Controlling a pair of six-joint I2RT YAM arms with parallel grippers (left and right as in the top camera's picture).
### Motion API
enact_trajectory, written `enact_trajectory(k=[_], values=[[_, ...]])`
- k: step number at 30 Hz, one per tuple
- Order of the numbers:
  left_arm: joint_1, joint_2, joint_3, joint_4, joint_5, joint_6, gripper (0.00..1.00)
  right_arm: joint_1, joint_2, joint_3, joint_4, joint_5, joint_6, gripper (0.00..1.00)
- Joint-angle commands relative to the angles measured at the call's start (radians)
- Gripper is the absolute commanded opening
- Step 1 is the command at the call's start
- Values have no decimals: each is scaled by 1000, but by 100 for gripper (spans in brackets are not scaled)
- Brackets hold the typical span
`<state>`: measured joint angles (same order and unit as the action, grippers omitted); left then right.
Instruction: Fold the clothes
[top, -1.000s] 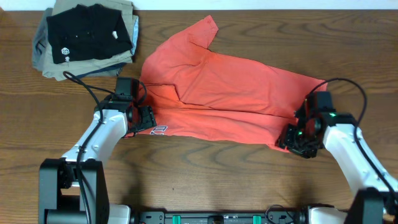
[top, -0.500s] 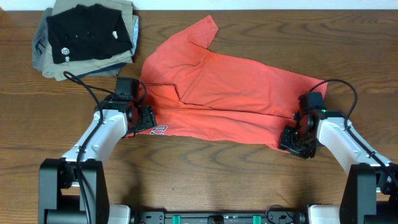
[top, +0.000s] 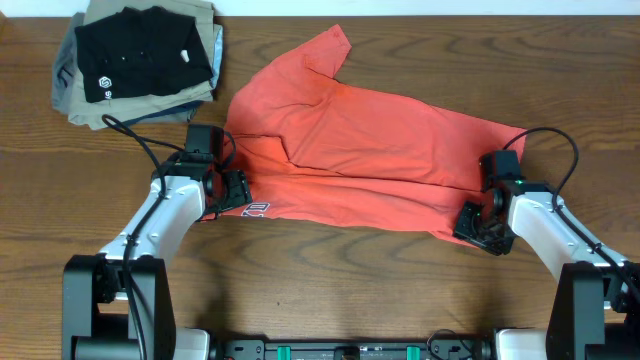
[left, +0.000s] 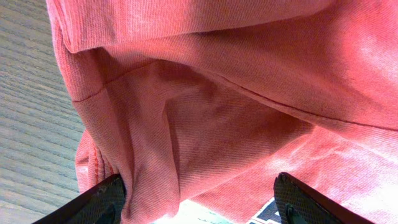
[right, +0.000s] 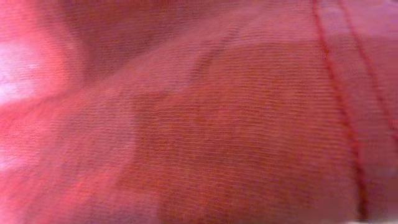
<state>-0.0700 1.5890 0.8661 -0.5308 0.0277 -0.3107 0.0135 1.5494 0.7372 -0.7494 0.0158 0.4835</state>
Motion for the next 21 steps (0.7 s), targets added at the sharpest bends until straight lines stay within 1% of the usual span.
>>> enact_trajectory(k=[1, 5, 6, 7, 8, 9, 13, 16, 19, 21], values=[[-1, -21, 21, -3, 10, -2, 78, 6, 24, -8, 2, 86, 21, 45], [-1, -21, 21, -3, 10, -1, 78, 5, 56, -8, 10, 92, 21, 36], [-1, -21, 21, -3, 10, -1, 78, 5, 62, -8, 8, 92, 21, 28], [-1, -21, 21, -3, 10, -1, 78, 3, 66, -8, 5, 93, 21, 17], [-1, -21, 21, -4, 10, -1, 78, -2, 67, -8, -3, 92, 21, 4], [-1, -21, 21, -4, 10, -1, 78, -8, 67, -7, -8, 92, 21, 1], [-1, -21, 21, -5, 10, -1, 79, -52, 66, 12, -68, 97, 21, 1], [-1, -21, 21, -8, 2, -2, 78, -90, 65, 38, -132, 149, 45, 1], [0, -21, 21, -13, -39, -3, 78, -125, 64, 70, -204, 199, 48, 1], [0, -21, 21, -18, -75, -25, 78, -141, 64, 88, -248, 209, 48, 1]])
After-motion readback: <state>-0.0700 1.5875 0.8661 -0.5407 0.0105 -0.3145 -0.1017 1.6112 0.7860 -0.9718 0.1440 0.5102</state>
